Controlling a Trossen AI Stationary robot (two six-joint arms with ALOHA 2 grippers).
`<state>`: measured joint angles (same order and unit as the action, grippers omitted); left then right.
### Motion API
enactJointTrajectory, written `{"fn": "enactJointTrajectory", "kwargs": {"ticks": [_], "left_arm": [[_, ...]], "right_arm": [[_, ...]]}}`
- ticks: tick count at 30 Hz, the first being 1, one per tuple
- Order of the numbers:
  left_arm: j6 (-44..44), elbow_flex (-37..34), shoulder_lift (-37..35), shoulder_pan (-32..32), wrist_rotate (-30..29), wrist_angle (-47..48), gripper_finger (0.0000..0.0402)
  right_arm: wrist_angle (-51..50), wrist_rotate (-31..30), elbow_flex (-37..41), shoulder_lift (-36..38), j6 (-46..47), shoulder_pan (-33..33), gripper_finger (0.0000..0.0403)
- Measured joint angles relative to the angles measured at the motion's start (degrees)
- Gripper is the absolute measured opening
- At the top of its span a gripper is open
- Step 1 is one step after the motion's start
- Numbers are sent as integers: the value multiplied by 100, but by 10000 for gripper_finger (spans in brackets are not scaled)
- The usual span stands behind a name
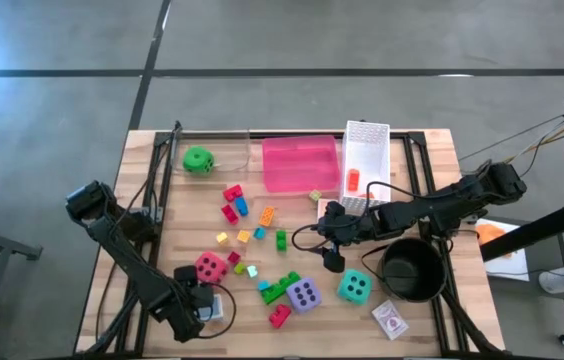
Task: Pick & Place Toys
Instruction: Put the blue deck of cards into the pink bin
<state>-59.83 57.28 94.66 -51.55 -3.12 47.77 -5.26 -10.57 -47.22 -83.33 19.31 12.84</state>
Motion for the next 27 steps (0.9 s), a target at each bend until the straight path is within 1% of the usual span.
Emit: {"fn": "enactJointTrajectory", "kwargs": {"ticks": [7, 9, 11, 18, 21, 25, 27], "left_arm": [[59, 1, -1, 11, 20, -14, 317], [-310, 11, -1, 11, 105, -114, 317], [-453, 10, -2, 11, -9, -197, 317], [-11, 4, -6, 11, -25, -169, 320], [2, 4, -6, 13, -26, -168, 338], [-10, 4, -6, 15, -35, -170, 386], [-22, 4, -4, 15, -48, -182, 395]], "right_arm": [[0, 0, 0, 0, 1, 1, 306], [0, 0, -2, 0, 0, 0, 306], [0, 0, 0, -1, 0, 1, 306], [0, 0, 0, -1, 2, 0, 306], [0, 0, 0, 0, 0, 2, 306], [0, 0, 0, 0, 0, 2, 306], [2, 0, 0, 0, 0, 0, 306]]}}
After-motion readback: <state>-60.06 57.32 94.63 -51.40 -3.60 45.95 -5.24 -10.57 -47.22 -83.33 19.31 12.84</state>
